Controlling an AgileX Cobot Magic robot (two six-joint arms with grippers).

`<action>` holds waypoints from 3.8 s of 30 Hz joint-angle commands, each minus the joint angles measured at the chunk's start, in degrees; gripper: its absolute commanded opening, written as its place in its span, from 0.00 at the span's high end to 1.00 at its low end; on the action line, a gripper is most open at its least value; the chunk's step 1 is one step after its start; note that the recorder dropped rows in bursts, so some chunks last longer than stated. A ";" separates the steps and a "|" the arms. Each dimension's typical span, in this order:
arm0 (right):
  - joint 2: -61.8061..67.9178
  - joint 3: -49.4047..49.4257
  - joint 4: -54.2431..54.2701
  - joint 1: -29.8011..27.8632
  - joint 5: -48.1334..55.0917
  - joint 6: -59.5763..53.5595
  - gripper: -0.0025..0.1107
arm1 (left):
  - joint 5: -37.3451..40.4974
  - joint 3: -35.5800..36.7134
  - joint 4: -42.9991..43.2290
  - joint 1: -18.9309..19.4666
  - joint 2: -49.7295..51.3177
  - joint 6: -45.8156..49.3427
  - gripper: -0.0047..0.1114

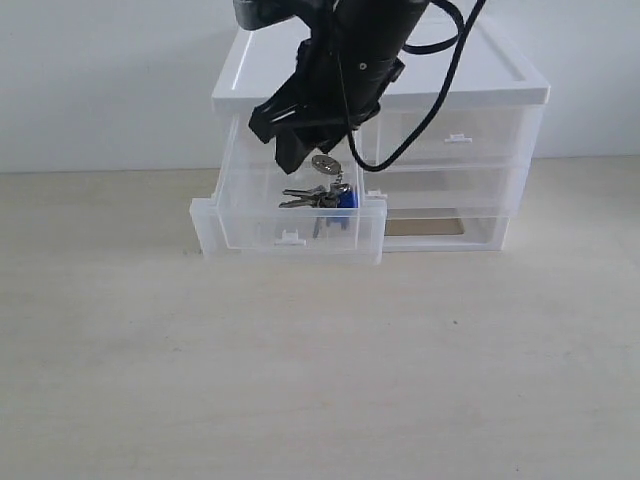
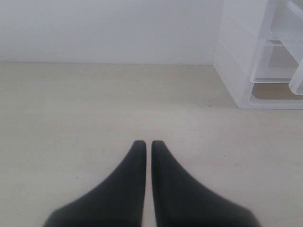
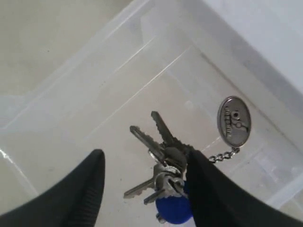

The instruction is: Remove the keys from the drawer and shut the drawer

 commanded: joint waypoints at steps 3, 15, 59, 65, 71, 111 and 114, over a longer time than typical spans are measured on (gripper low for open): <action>2.96 -0.04 -2.06 -0.41 -3.25 7.01 0.55 | 0.03 0.19 -0.43 0.14 -0.18 0.20 0.92; 5.84 -0.04 -7.05 -0.41 -6.09 17.14 0.55 | 0.03 0.19 -0.43 0.14 -0.18 0.20 0.92; 9.89 -6.51 -27.31 9.70 6.59 13.25 0.55 | 0.03 0.19 -0.43 0.04 -0.18 0.20 0.92; 12.21 -6.51 -29.25 9.70 2.93 11.69 0.56 | 0.03 0.19 -0.43 0.04 -0.18 0.20 0.92; 13.01 -6.51 -30.82 9.70 -1.44 7.59 0.98 | 0.03 0.19 -0.43 0.04 -0.18 0.20 0.92; 6.85 -6.51 -24.48 8.60 -1.51 8.08 0.76 | 0.03 0.19 -0.43 0.04 -0.18 0.20 0.92; 8.17 -6.51 -25.73 8.60 -1.51 8.33 0.70 | 0.03 0.19 -0.43 0.04 -0.18 0.20 0.92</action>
